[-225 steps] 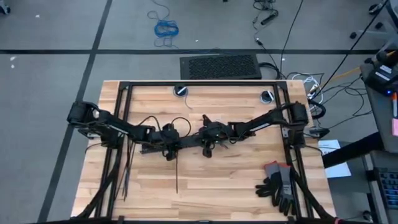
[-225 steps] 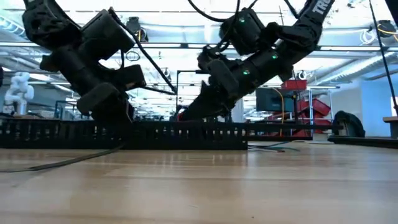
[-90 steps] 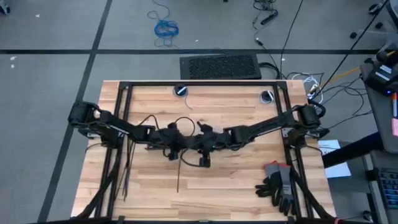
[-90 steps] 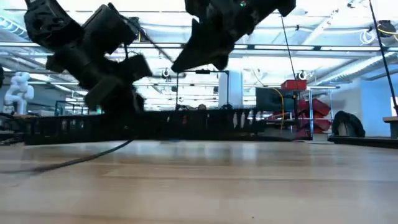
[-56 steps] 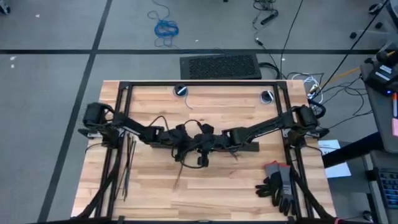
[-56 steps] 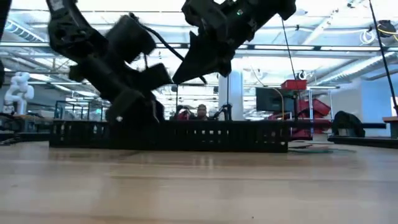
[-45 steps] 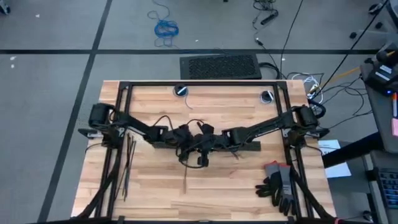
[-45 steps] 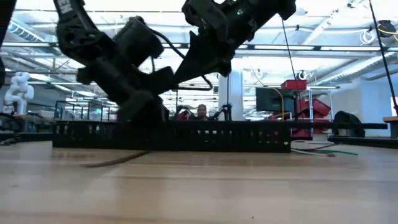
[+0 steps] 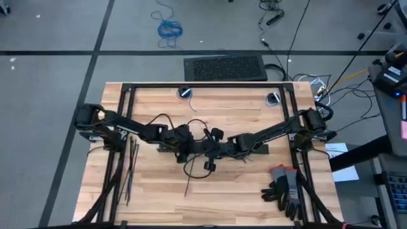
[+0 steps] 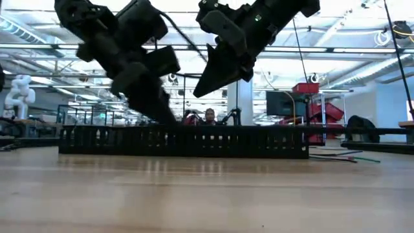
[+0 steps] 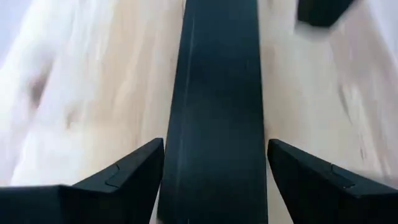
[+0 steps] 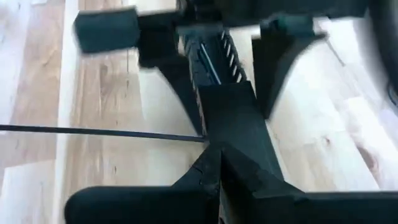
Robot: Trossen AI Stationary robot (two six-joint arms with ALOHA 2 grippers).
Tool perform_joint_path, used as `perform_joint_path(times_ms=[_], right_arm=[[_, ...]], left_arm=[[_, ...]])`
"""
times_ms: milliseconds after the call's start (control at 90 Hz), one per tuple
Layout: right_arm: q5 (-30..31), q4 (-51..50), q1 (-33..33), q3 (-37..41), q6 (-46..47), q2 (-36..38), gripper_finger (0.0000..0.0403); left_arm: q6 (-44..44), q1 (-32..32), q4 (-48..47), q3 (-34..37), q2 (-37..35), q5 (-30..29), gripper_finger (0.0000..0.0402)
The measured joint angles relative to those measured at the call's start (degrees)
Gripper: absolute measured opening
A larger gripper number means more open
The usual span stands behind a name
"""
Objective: Ziptie cables
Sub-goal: Close the cable duct
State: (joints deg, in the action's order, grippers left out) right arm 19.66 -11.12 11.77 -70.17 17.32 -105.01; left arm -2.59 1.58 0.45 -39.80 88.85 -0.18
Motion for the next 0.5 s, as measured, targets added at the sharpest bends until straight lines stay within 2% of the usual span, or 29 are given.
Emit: perform_joint_path(times_ms=[156,500], right_arm=[[0.0,1.42,-0.02,1.45,0.0,0.0,0.0],[-0.6,14.35,-2.55,8.64,-1.87,-0.07,0.0]], left_arm=[[-2.33,0.02,-0.33,3.52,-1.79,-0.07,0.0285],[-5.31,0.04,0.85,8.01,-1.85,-1.47,0.0285]])
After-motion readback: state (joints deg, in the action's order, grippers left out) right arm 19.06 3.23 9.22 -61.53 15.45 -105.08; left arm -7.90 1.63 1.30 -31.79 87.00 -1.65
